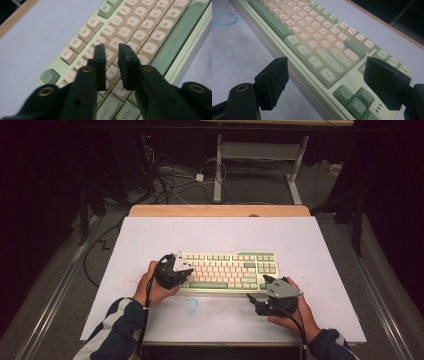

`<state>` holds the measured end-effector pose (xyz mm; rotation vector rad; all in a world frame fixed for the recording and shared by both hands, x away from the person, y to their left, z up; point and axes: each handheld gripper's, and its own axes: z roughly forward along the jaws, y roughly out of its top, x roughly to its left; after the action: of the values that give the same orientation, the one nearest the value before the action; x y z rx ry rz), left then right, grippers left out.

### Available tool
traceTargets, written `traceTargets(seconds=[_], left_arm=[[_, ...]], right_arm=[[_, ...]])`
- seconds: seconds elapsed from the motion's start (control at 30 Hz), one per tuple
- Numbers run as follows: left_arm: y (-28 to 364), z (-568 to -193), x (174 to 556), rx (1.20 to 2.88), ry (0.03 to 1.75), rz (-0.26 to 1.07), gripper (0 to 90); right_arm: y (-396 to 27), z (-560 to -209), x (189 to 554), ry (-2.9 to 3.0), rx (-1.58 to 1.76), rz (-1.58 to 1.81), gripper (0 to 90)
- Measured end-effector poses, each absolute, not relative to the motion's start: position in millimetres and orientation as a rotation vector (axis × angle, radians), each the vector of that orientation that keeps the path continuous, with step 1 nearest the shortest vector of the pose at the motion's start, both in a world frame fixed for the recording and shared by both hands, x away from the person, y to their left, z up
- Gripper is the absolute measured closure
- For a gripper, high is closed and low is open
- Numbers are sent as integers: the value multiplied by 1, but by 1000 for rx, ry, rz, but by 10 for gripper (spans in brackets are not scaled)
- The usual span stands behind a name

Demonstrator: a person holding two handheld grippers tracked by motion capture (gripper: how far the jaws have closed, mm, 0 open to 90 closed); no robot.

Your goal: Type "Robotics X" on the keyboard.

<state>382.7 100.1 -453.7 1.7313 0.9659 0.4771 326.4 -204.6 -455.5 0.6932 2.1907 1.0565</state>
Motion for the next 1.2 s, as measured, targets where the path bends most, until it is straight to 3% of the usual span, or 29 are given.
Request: traceTargets(seconds=[0.37, 0.47, 0.87, 1.2], left_arm=[[100, -447, 373, 1655, 932, 515, 335], [99, -447, 373, 1640, 933, 527, 286], [119, -452, 352, 1600, 909, 565, 219], [128, -460, 341, 1608, 920, 539, 222]], right_arm=[[-211, -454, 325, 2180, 714, 1057, 210], [-212, -453, 325, 2178, 719, 1054, 210], [-217, -449, 324, 2161, 743, 1069, 211], [-224, -445, 324, 2129, 762, 1076, 211]])
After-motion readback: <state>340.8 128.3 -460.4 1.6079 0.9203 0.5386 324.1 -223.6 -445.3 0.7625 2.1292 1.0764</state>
